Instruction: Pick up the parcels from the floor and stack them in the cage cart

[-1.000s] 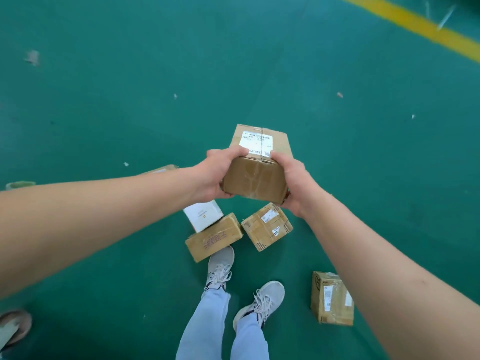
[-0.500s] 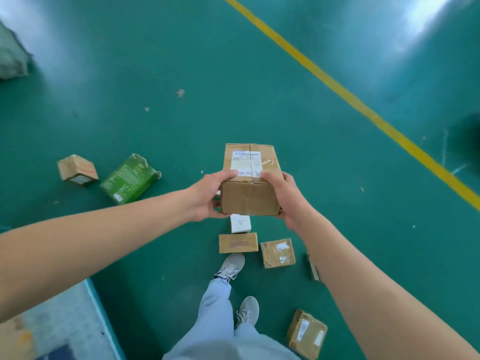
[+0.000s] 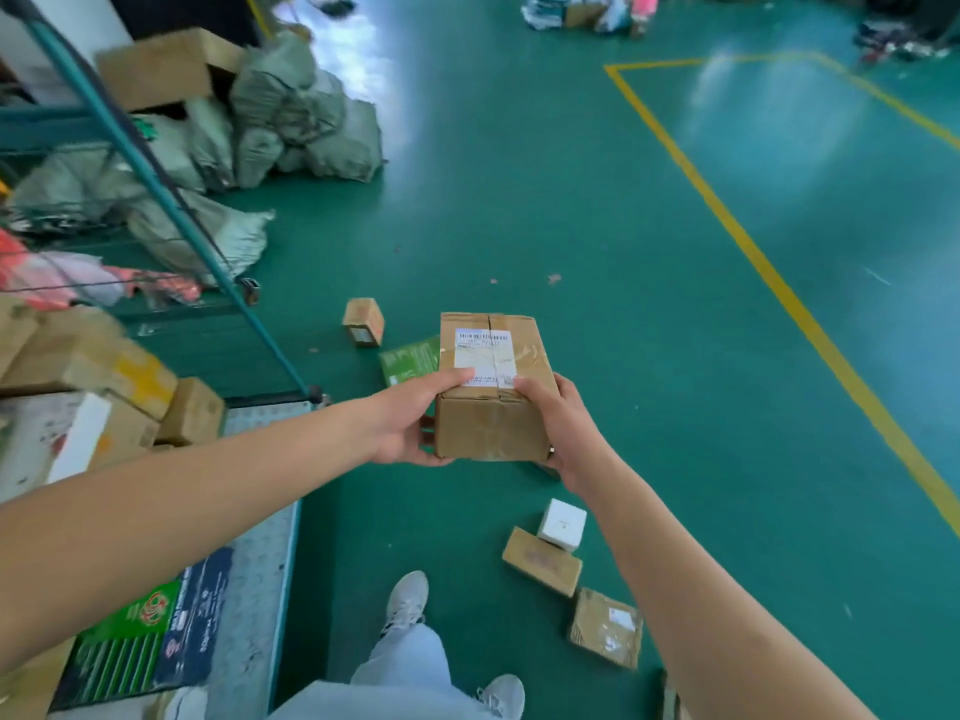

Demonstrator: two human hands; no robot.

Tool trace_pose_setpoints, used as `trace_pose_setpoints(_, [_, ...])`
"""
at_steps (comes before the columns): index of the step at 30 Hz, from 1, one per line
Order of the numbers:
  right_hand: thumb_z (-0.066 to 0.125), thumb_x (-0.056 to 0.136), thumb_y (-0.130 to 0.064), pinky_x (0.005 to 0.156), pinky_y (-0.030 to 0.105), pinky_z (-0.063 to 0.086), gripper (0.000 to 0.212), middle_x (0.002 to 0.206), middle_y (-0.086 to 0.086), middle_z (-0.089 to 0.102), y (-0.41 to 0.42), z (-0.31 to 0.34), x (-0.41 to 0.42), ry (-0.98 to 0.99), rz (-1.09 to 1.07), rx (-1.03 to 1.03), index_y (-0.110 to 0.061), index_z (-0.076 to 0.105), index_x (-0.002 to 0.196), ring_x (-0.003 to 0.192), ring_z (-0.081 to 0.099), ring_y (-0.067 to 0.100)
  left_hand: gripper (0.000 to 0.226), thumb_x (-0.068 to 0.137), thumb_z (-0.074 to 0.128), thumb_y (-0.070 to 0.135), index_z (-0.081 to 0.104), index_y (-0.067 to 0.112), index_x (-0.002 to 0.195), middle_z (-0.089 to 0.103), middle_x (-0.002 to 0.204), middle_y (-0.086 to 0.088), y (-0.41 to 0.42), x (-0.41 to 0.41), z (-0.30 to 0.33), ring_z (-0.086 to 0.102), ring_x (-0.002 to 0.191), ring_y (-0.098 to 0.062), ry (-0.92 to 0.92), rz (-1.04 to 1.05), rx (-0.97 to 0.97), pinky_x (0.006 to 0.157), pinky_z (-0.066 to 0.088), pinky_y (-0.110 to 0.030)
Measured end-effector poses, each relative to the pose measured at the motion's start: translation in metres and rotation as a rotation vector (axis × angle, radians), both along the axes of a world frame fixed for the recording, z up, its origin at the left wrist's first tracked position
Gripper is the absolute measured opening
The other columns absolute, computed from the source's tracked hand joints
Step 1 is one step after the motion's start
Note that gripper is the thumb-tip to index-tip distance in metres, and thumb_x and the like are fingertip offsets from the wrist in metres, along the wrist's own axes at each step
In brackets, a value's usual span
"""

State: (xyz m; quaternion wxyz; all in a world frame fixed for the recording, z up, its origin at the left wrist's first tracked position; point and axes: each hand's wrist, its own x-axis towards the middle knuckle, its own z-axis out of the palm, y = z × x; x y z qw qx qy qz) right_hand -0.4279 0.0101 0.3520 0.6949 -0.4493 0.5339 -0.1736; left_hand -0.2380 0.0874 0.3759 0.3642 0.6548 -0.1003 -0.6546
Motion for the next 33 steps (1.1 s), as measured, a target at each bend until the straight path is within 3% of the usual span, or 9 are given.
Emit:
trace_pose_setpoints(4, [0.074,0.060,-0.071,0.100,0.053,0.055,0.093,0.123,-0.008,0.066,0.007,0.008,0.036,-0.010,0.101,-0.045,-0.041,0.043,0.142,0.112,0.065,0.020,0.052,0.084,0.076,0.055,0.065,0.025,0.125,0.067,0.107,-0.011,0.025,0.030,0.000,0.065,0.093,-0.030,-0.034,0.079,-0.061,0.088,0.057,-0.046])
trace_pose_setpoints(9, [0.072,0.083,-0.059,0.099,0.051,0.056,0.074,0.123,-0.007,0.064,0.020,0.017,0.094,-0.015,0.229,-0.107,-0.036,0.040,0.146,0.110,0.065,0.019,0.083,0.067,0.088,0.056,0.052,0.031,0.137,0.065,0.123,-0.019,0.060,0.077,0.000,0.067,0.099,-0.036,-0.061,0.241,-0.114,0.074,0.058,-0.049])
trace_pose_setpoints(14, [0.073,0.083,-0.057,0.098,0.050,0.056,0.078,0.126,-0.006,0.063,0.042,0.025,0.167,-0.001,0.360,-0.128,-0.034,0.038,0.149,0.111,0.065,0.019,0.063,0.086,0.078,0.047,0.047,0.029,0.138,0.063,0.125,-0.019,0.102,0.132,0.006,0.065,0.101,-0.034,-0.087,0.374,-0.133,0.075,0.061,-0.050])
trace_pose_setpoints(21, [0.073,0.088,-0.050,0.098,0.051,0.057,0.071,0.122,-0.005,0.063,0.096,0.029,0.307,-0.015,0.514,-0.112,-0.035,0.039,0.148,0.107,0.065,0.020,0.058,0.086,0.077,0.049,0.052,0.029,0.134,0.067,0.123,-0.017,0.180,0.246,0.008,0.067,0.104,-0.035,-0.139,0.540,-0.103,0.079,0.061,-0.052])
trace_pose_setpoints(25, [0.076,0.081,-0.054,0.099,0.051,0.056,0.079,0.124,-0.004,0.064,0.135,0.022,0.388,-0.027,0.599,-0.098,-0.036,0.038,0.148,0.109,0.066,0.021,0.039,0.090,0.072,0.049,0.065,0.027,0.121,0.070,0.110,-0.012,0.227,0.310,0.005,0.067,0.100,-0.033,-0.146,0.608,-0.086,0.083,0.059,-0.049])
trace_pose_setpoints(30, [0.076,0.074,-0.055,0.097,0.050,0.057,0.085,0.124,-0.002,0.065,0.181,0.014,0.484,-0.019,0.716,-0.084,-0.034,0.039,0.147,0.108,0.068,0.022,0.041,0.089,0.074,0.049,0.067,0.026,0.123,0.069,0.107,-0.012,0.285,0.386,-0.003,0.066,0.098,-0.034,-0.115,0.729,-0.062,0.092,0.057,-0.053])
trace_pose_setpoints(33, [0.075,0.070,-0.058,0.099,0.051,0.056,0.087,0.124,-0.003,0.064,0.202,0.015,0.533,-0.014,0.779,-0.095,-0.035,0.040,0.145,0.110,0.066,0.022,0.036,0.093,0.071,0.045,0.067,0.025,0.123,0.069,0.101,-0.010,0.311,0.421,0.001,0.065,0.092,-0.031,-0.113,0.784,-0.081,0.077,0.059,-0.047])
